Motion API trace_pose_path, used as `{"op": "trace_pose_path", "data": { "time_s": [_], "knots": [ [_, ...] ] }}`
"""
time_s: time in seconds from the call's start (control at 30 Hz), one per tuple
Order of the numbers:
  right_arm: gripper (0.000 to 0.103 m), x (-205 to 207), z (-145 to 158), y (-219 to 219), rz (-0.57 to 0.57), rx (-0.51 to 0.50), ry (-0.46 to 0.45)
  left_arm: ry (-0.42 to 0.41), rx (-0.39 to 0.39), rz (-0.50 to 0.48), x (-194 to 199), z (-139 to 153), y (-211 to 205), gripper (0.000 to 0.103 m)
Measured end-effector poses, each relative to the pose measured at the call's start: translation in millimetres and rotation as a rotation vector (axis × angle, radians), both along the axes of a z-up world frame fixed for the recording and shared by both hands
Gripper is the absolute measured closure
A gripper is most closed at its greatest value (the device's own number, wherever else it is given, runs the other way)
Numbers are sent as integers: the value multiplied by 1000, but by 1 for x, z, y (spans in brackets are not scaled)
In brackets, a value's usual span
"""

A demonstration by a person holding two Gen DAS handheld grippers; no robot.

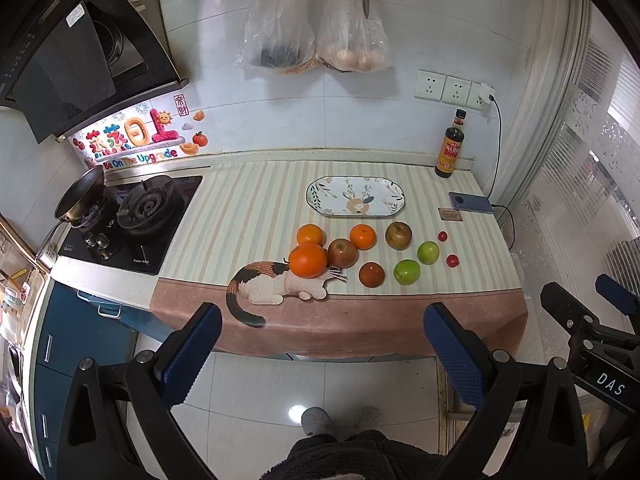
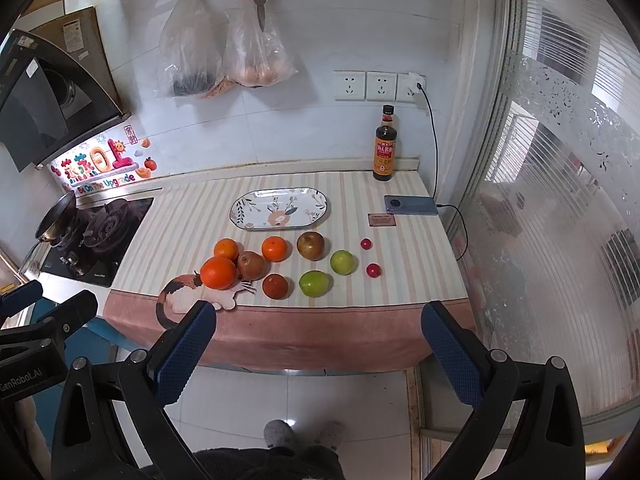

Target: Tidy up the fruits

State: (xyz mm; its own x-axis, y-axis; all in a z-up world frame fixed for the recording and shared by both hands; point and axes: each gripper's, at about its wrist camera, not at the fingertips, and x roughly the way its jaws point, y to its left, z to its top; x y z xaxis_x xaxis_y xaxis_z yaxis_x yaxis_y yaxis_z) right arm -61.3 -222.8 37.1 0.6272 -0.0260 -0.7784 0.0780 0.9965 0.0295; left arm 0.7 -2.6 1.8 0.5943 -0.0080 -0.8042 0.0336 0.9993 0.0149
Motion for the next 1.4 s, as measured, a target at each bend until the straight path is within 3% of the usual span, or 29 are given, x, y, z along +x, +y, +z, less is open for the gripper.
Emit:
{"op": "trace_pose_path", "data": {
  "time_s": [1.4],
  "knots": [
    [0,6,4,2,-2,3,-5,-7,-6,-4,9,7,-3,0]
  ]
}}
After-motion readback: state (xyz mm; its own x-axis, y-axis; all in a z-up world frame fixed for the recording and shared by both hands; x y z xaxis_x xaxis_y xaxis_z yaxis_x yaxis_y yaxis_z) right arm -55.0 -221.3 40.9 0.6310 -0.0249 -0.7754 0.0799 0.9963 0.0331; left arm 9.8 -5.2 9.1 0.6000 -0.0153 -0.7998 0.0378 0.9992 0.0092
